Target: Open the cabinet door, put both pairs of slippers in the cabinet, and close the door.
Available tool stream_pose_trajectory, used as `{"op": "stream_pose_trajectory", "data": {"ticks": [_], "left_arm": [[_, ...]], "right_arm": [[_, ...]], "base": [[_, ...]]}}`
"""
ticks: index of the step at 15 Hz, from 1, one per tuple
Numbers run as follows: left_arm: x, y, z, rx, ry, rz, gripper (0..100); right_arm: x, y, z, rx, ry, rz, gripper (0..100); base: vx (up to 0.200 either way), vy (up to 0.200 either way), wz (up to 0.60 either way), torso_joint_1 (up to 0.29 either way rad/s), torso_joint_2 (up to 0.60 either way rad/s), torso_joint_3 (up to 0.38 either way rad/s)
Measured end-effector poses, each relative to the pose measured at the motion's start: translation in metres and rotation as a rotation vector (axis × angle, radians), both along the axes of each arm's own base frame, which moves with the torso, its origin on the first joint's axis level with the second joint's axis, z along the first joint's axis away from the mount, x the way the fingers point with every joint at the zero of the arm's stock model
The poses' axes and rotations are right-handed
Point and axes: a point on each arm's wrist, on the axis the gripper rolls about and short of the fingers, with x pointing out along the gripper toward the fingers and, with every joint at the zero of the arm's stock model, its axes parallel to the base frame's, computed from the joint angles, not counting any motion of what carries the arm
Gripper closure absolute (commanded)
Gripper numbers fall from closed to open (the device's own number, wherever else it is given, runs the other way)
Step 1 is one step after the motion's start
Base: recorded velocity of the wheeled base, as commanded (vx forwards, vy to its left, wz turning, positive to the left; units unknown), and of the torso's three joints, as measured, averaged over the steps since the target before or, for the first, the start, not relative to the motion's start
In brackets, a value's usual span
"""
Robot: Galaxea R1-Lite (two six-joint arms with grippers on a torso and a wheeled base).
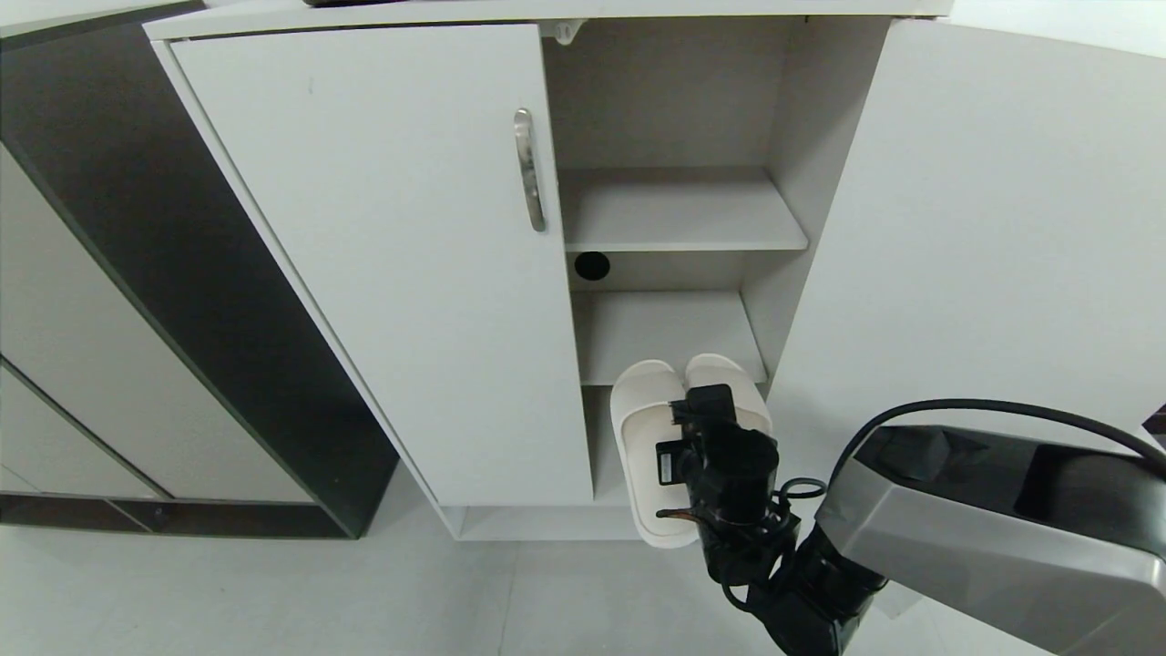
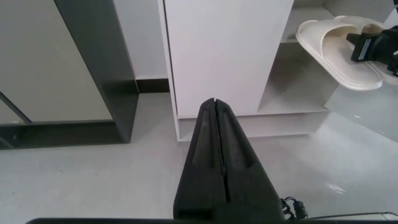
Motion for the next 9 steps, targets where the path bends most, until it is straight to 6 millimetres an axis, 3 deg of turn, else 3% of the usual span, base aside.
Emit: {"op": "stream_pose_trajectory", "data": {"ticks": [7,9], "left_arm": [[0.0,0.0,0.0,0.001,0.0,0.0,100],[0.0,0.0,0.0,0.002,0.0,0.0,100]], "right_arm": [[0.0008,-0.0027,-0.003,0.005,-0.003,-0.006,100],[0.0009,-0.0026,-0.005,0.0,0.001,-0.006,100]], "base": [[0.0,0.0,0.0,0.0,0.0,0.0],[0.2,0.0,0.0,0.002,0.0,0.0]]}}
